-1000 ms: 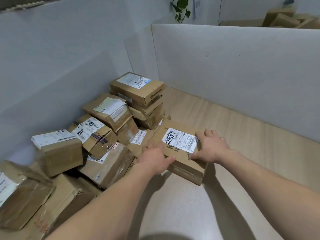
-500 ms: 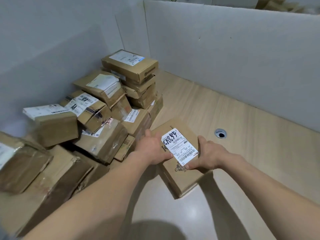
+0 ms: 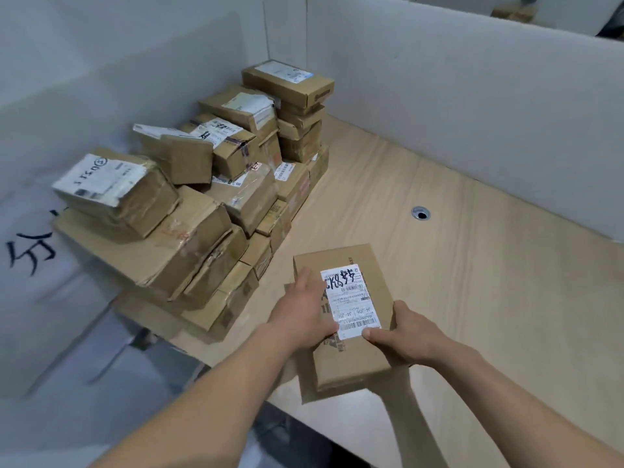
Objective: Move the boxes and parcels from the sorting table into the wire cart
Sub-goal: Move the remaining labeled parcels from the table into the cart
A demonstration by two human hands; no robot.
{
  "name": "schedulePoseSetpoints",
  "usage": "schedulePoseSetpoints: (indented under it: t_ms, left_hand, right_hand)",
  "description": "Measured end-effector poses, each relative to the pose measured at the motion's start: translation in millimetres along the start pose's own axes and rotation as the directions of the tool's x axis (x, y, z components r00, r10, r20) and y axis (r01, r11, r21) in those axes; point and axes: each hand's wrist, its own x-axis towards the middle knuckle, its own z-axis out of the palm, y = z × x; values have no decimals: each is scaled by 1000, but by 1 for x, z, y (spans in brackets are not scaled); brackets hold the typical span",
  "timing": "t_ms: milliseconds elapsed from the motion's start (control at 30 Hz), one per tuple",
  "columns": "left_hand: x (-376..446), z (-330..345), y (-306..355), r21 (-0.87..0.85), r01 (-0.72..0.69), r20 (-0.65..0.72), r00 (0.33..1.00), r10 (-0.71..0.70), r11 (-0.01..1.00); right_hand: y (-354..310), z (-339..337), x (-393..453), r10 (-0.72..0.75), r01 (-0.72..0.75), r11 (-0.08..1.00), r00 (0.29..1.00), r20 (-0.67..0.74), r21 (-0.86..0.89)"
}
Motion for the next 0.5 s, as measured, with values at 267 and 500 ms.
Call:
schedulePoseSetpoints:
  t_ms: [267,500]
  left_hand:
    - [-70,19,-4,-176,115,-97,986,-134,978]
    - [-88,44,6,-610,379,-92,839,-537,696]
  right_hand:
    - [3,29,-26,-151,135,969,986,66,205]
    - [20,38,-5,-357,236,846,917,178,477]
